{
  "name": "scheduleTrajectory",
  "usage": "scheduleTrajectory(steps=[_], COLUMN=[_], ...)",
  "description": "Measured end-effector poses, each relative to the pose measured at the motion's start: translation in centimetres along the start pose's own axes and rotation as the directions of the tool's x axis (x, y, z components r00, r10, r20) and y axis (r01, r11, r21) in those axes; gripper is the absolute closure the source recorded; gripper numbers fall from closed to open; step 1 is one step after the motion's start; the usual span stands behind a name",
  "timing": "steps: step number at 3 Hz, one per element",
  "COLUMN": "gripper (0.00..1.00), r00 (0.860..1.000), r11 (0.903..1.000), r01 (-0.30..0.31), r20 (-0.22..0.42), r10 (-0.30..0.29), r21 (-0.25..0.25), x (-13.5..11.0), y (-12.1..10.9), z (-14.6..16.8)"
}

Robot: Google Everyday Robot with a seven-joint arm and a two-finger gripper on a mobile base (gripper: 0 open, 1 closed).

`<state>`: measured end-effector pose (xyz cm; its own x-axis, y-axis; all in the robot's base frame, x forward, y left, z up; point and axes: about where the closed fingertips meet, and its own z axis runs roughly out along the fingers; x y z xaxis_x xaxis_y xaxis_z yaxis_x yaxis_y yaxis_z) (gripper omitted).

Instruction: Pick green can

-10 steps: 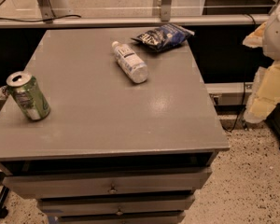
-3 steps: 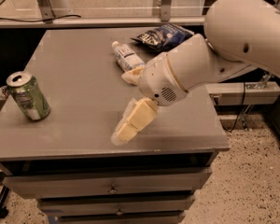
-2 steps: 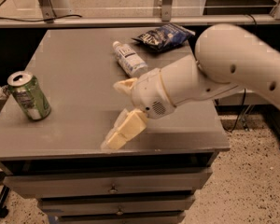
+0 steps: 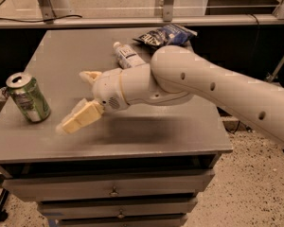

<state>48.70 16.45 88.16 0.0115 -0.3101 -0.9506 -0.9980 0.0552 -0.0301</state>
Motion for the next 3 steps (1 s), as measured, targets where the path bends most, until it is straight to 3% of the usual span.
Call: scheduleTrajectory(steps=[1,2,3], gripper=[0.0,0.0,0.18], r00=[0.997,0.993,0.991], r11=[1.0,0.9997,0.9982], r01=[0.005,-0.008,-0.025], r20=[0.071,0.116,0.128], r10=[-0.005,0.011,0.032], r21=[0.002,-0.024,-0.055], x=[-2.5,-4.1,-4.3], y=[-2.1,-2.7,-2.8], z=[4.0,8.3,11.9])
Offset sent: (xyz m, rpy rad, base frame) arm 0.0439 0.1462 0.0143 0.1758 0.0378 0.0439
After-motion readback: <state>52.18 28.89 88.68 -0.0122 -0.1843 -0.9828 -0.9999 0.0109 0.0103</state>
